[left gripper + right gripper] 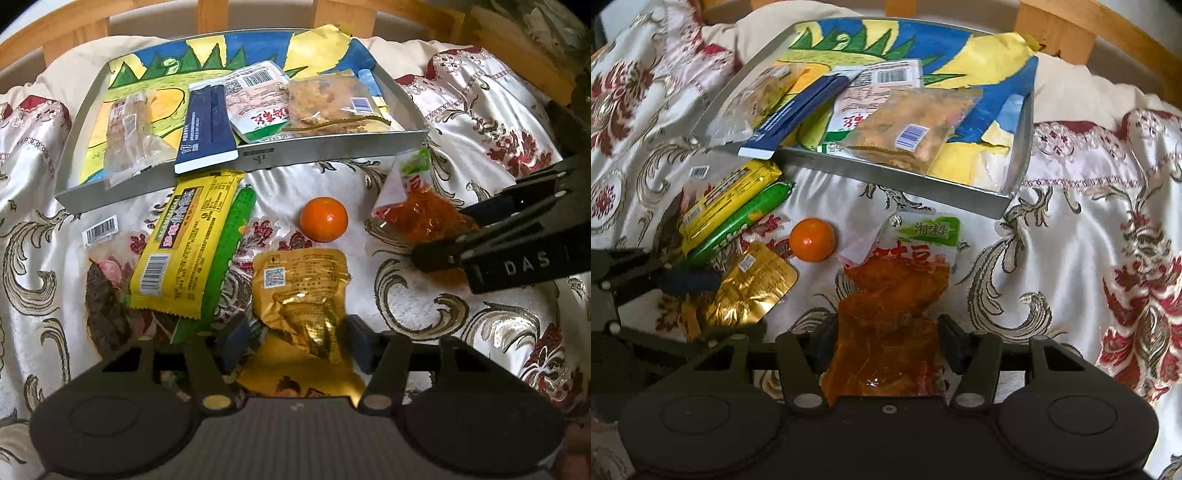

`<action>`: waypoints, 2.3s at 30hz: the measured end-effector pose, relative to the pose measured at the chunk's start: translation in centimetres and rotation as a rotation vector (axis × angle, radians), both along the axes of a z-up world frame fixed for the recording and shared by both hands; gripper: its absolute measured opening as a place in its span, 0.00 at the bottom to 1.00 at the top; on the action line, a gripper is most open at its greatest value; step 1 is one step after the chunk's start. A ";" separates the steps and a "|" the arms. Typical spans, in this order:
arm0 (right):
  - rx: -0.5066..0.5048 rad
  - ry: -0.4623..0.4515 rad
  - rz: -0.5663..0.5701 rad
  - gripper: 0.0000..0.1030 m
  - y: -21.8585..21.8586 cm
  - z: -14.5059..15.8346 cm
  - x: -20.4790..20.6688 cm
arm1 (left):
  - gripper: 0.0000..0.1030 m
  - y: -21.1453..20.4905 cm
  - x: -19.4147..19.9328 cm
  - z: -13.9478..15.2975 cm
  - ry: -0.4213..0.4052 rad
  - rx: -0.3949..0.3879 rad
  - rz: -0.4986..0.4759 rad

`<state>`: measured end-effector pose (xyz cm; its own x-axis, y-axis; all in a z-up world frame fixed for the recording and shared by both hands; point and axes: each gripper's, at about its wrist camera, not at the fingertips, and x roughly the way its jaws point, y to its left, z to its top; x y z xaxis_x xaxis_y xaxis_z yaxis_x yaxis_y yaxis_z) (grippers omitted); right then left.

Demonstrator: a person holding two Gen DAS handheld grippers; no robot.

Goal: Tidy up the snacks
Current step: 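Close the left tool on the gold pouch while the right tool grips the orange spicy packet, then lift the gold pouch with the left tool while the right tool carries the spicy packet to the tray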

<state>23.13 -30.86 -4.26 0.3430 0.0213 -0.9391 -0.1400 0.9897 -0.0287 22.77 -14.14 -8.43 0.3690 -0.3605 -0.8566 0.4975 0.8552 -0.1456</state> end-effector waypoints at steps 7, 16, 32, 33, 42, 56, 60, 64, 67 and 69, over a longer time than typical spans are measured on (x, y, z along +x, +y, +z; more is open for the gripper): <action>0.075 0.000 -0.009 0.57 -0.3 -0.4 0.3 | 0.49 0.1 0.0 0.2 0.008 -0.008 0.019; 0.190 -0.029 -0.050 0.56 -1.1 0.9 0.3 | 0.48 0.4 -1.0 1.6 0.094 -0.107 0.038; 0.245 -0.240 -0.107 0.56 -2.0 5.6 -0.6 | 0.48 2.4 -1.0 6.1 -0.103 -0.193 0.195; 0.251 -0.256 -0.113 0.56 -1.9 5.8 -0.7 | 0.48 2.6 -0.9 6.4 -0.124 -0.190 0.208; 0.267 -0.396 -0.153 0.56 -1.5 7.5 -0.4 | 0.48 3.2 0.4 8.9 -0.209 -0.191 0.310; 0.165 -0.625 -0.079 0.57 -0.3 8.8 3.2 | 0.48 2.7 6.2 12.2 -0.334 -0.259 0.358; 0.106 -0.648 -0.069 0.57 -1.2 7.4 4.5 | 0.48 1.5 9.6 11.3 -0.322 -0.269 0.375; 0.074 -0.647 -0.069 0.57 -2.2 6.0 5.9 | 0.48 -0.2 12.3 9.7 -0.283 -0.308 0.371; 0.085 -0.622 -0.100 0.57 -3.4 5.1 6.9 | 0.48 -1.8 14.4 7.9 -0.216 -0.341 0.384; 0.107 -0.607 -0.124 0.57 -4.1 4.7 7.4 | 0.48 -3.0 15.4 6.5 -0.186 -0.339 0.395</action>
<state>30.52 -34.97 0.42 0.8204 0.0307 -0.5709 -0.0143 0.9993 0.0332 38.16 -17.13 -1.91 0.6659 -0.4087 -0.6242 0.1923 0.9024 -0.3857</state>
